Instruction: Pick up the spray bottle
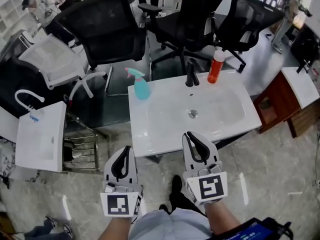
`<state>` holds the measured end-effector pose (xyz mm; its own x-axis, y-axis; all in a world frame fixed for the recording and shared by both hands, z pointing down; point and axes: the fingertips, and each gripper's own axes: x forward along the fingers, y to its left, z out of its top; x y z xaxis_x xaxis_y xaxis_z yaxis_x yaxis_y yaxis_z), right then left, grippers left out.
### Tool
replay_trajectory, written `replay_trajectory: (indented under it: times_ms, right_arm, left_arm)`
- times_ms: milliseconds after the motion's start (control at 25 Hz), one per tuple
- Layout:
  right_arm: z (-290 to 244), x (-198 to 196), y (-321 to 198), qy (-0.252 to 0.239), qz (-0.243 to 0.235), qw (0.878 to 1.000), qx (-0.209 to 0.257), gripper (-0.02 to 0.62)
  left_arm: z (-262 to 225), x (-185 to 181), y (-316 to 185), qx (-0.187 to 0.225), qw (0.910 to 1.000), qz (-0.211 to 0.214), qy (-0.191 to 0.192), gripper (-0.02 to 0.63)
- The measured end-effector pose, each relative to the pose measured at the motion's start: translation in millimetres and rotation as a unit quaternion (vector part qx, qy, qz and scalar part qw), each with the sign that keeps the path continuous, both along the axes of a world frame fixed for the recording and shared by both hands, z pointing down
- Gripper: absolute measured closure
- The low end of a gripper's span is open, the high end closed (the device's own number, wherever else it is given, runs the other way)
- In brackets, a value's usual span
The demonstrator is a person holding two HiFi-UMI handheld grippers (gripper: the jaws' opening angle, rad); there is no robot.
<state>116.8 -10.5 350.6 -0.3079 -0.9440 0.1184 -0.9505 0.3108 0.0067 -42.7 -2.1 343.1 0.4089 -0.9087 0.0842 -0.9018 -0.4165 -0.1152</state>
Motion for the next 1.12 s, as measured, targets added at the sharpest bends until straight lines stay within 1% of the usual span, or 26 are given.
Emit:
replay_trajectory:
  times_ms: [280,680,880,1120]
  right_arm:
    - [-21.2,-4.9,-51.6,-0.002,-0.052,0.998,0.018,0.557]
    - [-19.4,-34.4,-86.6,-0.002,-0.115,0.993,0.029,0.548]
    - [-17.7,-48.9,-98.0,0.003,-0.131,0.991,0.031,0.541]
    - [-10.8,-60.3,-116.2,0.010,-0.138,0.990,0.024,0.534]
  left_arm:
    - [-27.1,1.2,-35.8,0.028,0.9986,-0.045,-0.005,0.588]
    - [-34.2,-20.2,-49.3,0.049,0.9938,-0.100,-0.005,0.588]
    - [-33.3,-32.7,-58.6,0.053,0.9923,-0.112,0.002,0.588]
    - [-29.5,-39.8,-78.4,0.054,0.9923,-0.111,0.008,0.588]
